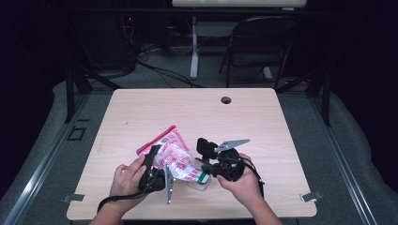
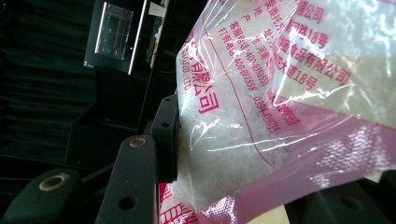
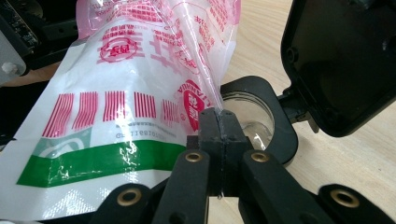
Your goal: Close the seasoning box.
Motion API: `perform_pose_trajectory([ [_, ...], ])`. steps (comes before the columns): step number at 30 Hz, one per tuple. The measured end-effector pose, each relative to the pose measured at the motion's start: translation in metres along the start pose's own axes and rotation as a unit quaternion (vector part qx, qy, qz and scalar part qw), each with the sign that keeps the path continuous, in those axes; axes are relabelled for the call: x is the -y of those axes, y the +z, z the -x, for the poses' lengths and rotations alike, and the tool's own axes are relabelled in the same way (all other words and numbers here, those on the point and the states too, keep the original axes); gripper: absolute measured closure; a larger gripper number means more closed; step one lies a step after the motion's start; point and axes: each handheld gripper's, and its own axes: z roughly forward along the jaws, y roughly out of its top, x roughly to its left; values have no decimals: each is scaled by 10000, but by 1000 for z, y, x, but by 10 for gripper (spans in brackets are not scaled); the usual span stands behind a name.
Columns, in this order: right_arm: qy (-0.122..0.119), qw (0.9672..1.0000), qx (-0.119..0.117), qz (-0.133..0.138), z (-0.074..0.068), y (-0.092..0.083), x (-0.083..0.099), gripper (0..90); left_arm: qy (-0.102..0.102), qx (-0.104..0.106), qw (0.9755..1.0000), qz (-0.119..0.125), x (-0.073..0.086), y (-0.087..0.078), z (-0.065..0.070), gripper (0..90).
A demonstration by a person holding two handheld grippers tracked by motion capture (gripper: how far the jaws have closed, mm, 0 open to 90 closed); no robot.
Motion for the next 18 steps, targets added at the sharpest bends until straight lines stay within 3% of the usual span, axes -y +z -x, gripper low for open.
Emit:
perform_pose_trajectory([
  [18, 6, 10000, 15, 6, 1, -1, 0, 900, 235, 92, 9997, -34, -3, -1, -5, 609],
])
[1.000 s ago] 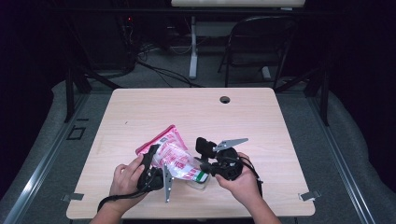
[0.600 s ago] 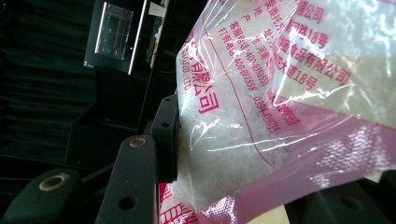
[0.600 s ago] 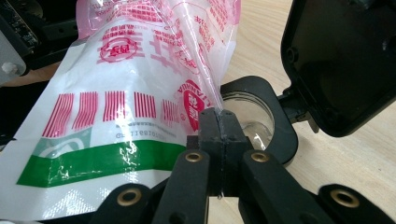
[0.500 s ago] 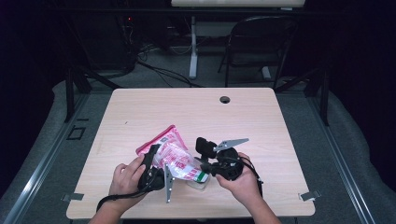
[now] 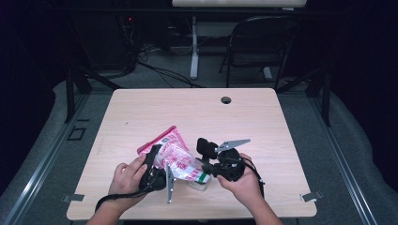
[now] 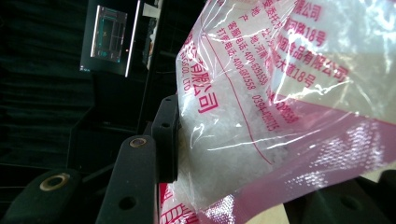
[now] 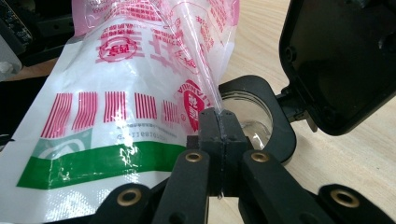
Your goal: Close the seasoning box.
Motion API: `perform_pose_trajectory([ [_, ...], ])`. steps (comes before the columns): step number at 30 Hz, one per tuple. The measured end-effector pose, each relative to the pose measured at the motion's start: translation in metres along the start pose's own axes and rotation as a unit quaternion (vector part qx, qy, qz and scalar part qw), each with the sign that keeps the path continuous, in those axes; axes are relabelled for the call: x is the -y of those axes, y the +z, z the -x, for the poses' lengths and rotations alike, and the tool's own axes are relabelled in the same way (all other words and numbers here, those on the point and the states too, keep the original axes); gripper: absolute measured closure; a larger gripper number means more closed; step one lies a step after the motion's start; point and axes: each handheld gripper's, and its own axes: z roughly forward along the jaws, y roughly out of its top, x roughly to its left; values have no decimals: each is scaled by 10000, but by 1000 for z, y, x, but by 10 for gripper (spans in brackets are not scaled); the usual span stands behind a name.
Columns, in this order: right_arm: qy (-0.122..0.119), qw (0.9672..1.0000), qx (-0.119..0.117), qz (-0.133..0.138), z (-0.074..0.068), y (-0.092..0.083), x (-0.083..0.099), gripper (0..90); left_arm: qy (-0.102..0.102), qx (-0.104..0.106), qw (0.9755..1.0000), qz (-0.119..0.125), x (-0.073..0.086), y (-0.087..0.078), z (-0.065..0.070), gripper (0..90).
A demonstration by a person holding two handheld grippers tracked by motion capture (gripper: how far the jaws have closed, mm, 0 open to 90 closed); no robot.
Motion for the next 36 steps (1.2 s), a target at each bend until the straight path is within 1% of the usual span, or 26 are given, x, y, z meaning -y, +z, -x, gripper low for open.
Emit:
perform_pose_trajectory([
  [5, 26, 10000, 7, 23, 0, 0, 0, 900, 68, -10, 10000, 10, -1, -1, -1, 609],
  [11, -19, 10000, -4, -38, 0, 0, -1, 900, 117, -4, 9999, 11, -2, -1, -3, 609],
  [12, -58, 9999, 8, -85, 0, 0, -1, 900, 123, -3, 9999, 9, -2, -1, -3, 609],
  [16, -41, 10000, 15, -77, -1, 0, -2, 900, 148, 3, 9999, -4, -2, -1, -4, 610],
  [21, -115, 9998, 43, -157, -2, 0, -5, 900, 150, -7, 9999, 11, -2, -1, -4, 609],
  [26, -177, 9996, 69, -232, -2, -1, -7, 900, 194, -9, 9998, -7, -2, -1, -5, 610],
  [33, -223, 9992, 91, -325, -2, 0, -9, 900, 316, -29, 9995, 14, -3, -1, -7, 610],
  [36, -219, 9992, 100, -306, -2, 0, -9, 900, 338, -34, 9994, 20, -4, -1, -8, 611],
])
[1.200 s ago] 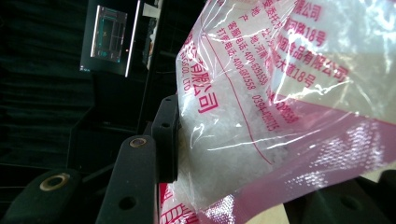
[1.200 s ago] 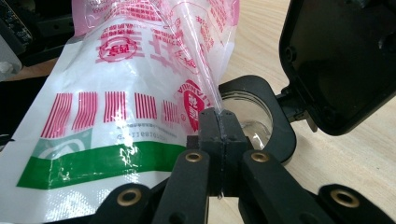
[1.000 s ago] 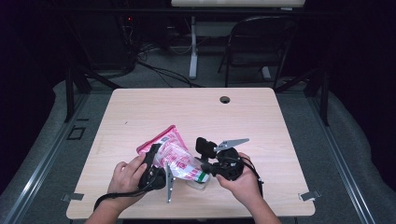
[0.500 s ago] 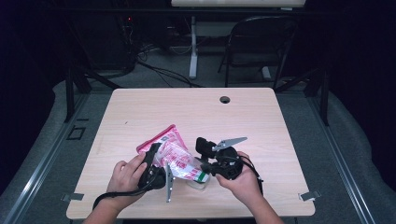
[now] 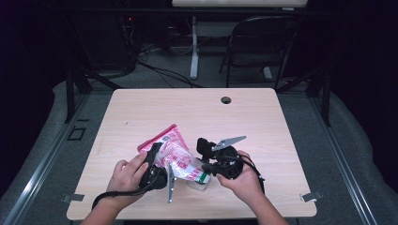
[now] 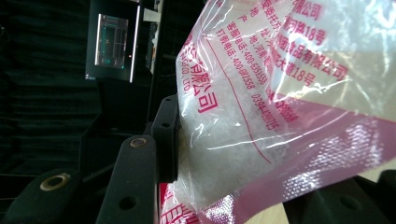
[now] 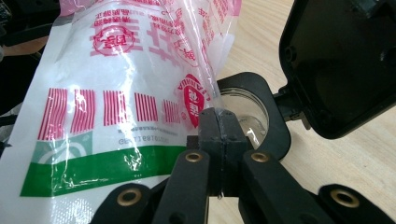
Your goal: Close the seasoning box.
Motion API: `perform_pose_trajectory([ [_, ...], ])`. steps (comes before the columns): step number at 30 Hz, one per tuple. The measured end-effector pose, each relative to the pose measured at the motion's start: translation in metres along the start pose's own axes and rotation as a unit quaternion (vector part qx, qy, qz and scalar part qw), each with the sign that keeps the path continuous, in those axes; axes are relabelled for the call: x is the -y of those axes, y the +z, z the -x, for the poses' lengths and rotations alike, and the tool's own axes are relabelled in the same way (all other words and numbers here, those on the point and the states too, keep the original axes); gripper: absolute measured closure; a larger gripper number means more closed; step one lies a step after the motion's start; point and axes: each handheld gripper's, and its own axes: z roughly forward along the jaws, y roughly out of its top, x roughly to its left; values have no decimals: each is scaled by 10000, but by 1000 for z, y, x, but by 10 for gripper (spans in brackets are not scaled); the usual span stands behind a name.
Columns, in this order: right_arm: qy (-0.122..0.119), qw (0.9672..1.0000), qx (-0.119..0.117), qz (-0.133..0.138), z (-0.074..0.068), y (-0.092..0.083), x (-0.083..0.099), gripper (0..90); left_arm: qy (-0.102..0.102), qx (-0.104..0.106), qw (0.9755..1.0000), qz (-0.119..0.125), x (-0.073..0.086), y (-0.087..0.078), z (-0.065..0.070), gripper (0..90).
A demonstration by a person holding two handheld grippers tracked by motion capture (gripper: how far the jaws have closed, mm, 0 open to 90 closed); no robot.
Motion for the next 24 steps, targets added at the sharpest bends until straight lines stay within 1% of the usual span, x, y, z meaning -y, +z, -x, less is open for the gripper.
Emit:
perform_pose_trajectory([
  [4, 1, 10000, 3, 1, 0, -1, 0, 900, 42, -39, 10000, 12, -1, 0, -1, 611],
  [8, 27, 10000, 22, 30, 0, 0, 0, 900, 37, -28, 10000, -4, -1, -1, 0, 611],
  [11, 27, 10000, 34, 13, 1, -1, 0, 900, 91, -57, 9999, -7, -2, -1, -1, 611],
  [15, 17, 10000, 46, 22, 2, -1, 0, 900, 110, -87, 9999, 14, -3, 0, -1, 611],
  [17, 33, 10000, 32, 44, 2, -1, 0, 900, 127, -71, 9999, -13, -4, 0, -2, 611],
  [21, 7, 10000, 60, 0, 3, -1, 0, 900, 153, -75, 9999, -21, -4, 0, -1, 612],
  [24, 39, 10000, 59, 46, 3, -1, 1, 900, 187, -74, 9998, -10, -5, -1, -1, 612],
])
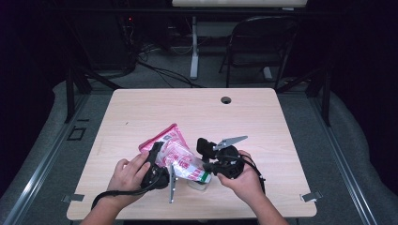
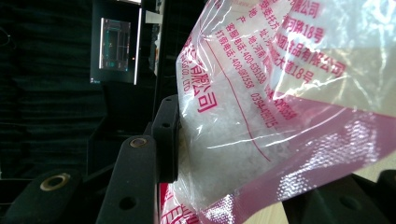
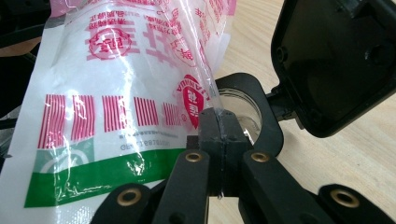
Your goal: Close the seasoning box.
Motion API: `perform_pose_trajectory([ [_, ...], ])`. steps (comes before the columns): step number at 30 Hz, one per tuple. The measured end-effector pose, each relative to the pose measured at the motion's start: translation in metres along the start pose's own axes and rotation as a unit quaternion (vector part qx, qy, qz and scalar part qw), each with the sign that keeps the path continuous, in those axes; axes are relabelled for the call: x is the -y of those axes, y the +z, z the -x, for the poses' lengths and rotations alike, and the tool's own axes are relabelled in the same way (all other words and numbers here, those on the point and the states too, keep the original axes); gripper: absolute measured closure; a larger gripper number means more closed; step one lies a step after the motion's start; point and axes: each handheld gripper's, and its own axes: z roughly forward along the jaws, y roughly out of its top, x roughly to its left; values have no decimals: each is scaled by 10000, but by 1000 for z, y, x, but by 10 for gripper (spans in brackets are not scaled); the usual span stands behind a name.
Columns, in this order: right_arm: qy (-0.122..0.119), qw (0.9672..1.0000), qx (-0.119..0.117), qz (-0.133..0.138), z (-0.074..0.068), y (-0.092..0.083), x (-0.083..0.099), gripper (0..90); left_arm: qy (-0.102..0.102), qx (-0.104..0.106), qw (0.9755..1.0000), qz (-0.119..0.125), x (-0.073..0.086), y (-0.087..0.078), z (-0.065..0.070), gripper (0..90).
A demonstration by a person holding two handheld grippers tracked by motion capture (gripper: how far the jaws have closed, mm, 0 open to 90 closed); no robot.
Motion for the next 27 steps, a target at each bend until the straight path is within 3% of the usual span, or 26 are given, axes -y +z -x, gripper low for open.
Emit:
perform_pose_trajectory([
  [27, 28, 10000, 42, -2, 2, -1, 1, 900, 291, 28, 9996, -39, -6, -1, -4, 615],
])
